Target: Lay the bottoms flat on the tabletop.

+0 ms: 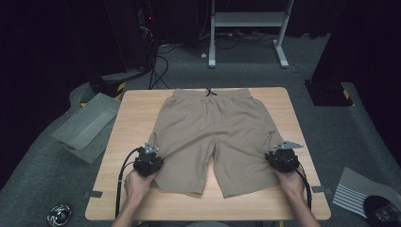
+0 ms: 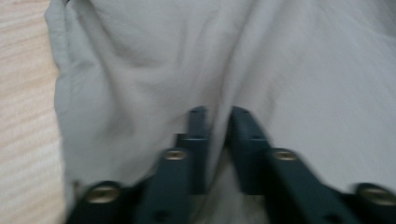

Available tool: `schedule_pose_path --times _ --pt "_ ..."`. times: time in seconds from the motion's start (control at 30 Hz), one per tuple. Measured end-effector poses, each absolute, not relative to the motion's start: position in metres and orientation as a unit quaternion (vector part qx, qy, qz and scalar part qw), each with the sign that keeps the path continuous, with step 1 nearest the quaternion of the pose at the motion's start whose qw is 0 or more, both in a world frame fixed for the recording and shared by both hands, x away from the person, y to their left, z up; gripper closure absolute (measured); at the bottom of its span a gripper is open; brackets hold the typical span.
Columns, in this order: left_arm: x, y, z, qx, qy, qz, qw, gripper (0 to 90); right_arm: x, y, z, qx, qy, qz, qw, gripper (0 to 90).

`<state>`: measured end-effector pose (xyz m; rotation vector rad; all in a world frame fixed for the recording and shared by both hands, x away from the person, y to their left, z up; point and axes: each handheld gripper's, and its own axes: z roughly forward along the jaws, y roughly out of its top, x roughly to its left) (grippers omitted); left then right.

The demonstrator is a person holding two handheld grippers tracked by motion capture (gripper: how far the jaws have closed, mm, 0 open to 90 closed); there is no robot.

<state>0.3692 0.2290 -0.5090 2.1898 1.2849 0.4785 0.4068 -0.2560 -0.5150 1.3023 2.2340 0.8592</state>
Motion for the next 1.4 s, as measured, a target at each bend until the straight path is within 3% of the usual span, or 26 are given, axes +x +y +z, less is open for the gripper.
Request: schedule_pose_path --times 0.03,0.17,0.2,0.27,0.33,0.43,0.6,0.77,0.93,1.03,1.2,1.4 --pt "0.365 0.228 -0.508 0.82 0.473 0.176 0.271 88.9 0.401 -0.256 -0.515 0.455 0.809 0.305 0.213 88.0" --pt "0.348 0.225 -0.502 0.838 0.45 0.157 0.265 88.6 0.383 -0.253 -0.512 0.424 0.832 0.292 0.207 88.9" --pt "0.348 0.224 -0.5 0.834 0.448 0.159 0.28 84.4 0.38 -0.251 -0.511 0.418 0.835 0.291 0.208 88.0" --pt "0.355 0.221 -0.494 0.82 0.45 0.169 0.311 65.0 0.379 -0.25 -0.505 0.413 0.828 0.31 0.218 77.1" --pt "0.368 0.214 -0.49 0.808 0.456 0.18 0.326 52.0 0.386 -0.248 -0.499 0.423 0.814 0.327 0.225 66.9" --pt "0.39 0.206 -0.492 0.801 0.466 0.187 0.326 44.4 0.404 -0.243 -0.499 0.441 0.806 0.321 0.231 58.1" --pt "0.415 0.207 -0.512 0.795 0.498 0.172 0.301 42.9 0.423 -0.243 -0.515 0.466 0.802 0.31 0.207 60.5" --pt "0.397 0.22 -0.521 0.783 0.492 0.193 0.329 41.8 0.407 -0.252 -0.518 0.46 0.8 0.327 0.202 65.5" --pt "0.376 0.237 -0.52 0.779 0.498 0.19 0.329 39.7 0.382 -0.259 -0.519 0.448 0.804 0.335 0.202 63.3" --pt "0.377 0.237 -0.513 0.781 0.496 0.187 0.329 38.3 0.378 -0.256 -0.517 0.443 0.812 0.321 0.204 55.8" --pt "0.401 0.223 -0.502 0.777 0.491 0.192 0.344 36.8 0.4 -0.246 -0.507 0.45 0.796 0.343 0.215 51.8" --pt "0.437 0.213 -0.519 0.779 0.505 0.194 0.318 35.9 0.44 -0.231 -0.509 0.467 0.793 0.333 0.205 50.9"
